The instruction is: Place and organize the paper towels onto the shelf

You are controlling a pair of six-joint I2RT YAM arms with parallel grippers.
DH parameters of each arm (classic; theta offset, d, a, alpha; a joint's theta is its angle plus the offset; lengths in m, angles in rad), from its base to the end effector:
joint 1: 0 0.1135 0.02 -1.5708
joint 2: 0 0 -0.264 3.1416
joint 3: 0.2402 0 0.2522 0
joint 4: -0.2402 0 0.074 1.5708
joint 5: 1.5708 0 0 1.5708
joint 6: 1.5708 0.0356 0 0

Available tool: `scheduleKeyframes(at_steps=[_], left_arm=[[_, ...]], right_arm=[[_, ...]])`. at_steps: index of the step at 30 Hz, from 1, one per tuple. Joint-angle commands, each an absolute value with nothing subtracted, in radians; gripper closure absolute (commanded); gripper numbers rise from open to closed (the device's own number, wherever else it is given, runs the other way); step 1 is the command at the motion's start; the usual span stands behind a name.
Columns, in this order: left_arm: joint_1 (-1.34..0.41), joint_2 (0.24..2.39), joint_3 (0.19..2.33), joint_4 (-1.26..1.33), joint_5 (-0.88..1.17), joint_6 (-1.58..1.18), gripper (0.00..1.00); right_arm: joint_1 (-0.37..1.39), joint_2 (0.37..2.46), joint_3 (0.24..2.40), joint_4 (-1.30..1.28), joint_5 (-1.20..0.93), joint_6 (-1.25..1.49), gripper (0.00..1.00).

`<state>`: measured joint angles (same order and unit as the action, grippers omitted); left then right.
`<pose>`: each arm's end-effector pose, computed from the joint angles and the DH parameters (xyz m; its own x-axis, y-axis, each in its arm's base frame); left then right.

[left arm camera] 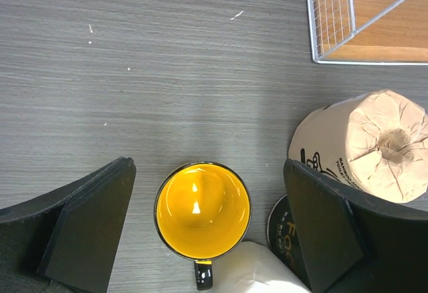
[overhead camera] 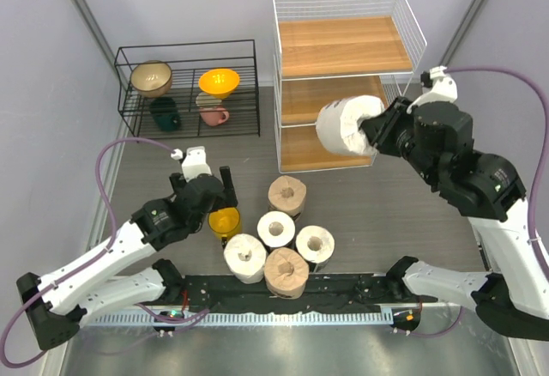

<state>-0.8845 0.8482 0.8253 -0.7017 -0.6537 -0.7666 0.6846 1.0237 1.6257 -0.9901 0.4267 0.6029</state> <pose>0.1234 -0.1164 0.2981 -0.5284 -0.2240 -0.8189 -0.0569 0.9717 -0.2291 0.1248 0.0829 0.4869 -0.3996 0.3401 -0.8512 -0.0635 0.9161 0.3959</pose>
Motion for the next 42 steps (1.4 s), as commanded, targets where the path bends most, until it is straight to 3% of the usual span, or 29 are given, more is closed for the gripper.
scheduleKeyframes(at_steps=[1,18,25,32,42], left_arm=[[-0.89,0.85,0.867,-0.719,-0.68,-0.747,0.0],[-0.89,0.839,0.891,-0.775,-0.732,-0.718,0.0],[-0.89,0.819,0.882,-0.782,-0.721,-0.723,0.0],[-0.89,0.801,0.885,-0.807,-0.721,-0.732,0.0],[-0.89,0.761,0.858,-0.83,-0.741,-0.755,0.0]], right_arm=[[0.687,1.135,1.86,-0.994,0.521,0.496,0.87],[0.686,1.52,2.534,-1.012,0.724,0.272,0.86],[0.634,1.561,2.588,-0.92,0.79,0.189,0.86],[0.324,1.589,2.525,-0.933,0.471,0.314,0.86],[0.276,1.624,2.519,-0.936,0.354,0.324,0.87]])
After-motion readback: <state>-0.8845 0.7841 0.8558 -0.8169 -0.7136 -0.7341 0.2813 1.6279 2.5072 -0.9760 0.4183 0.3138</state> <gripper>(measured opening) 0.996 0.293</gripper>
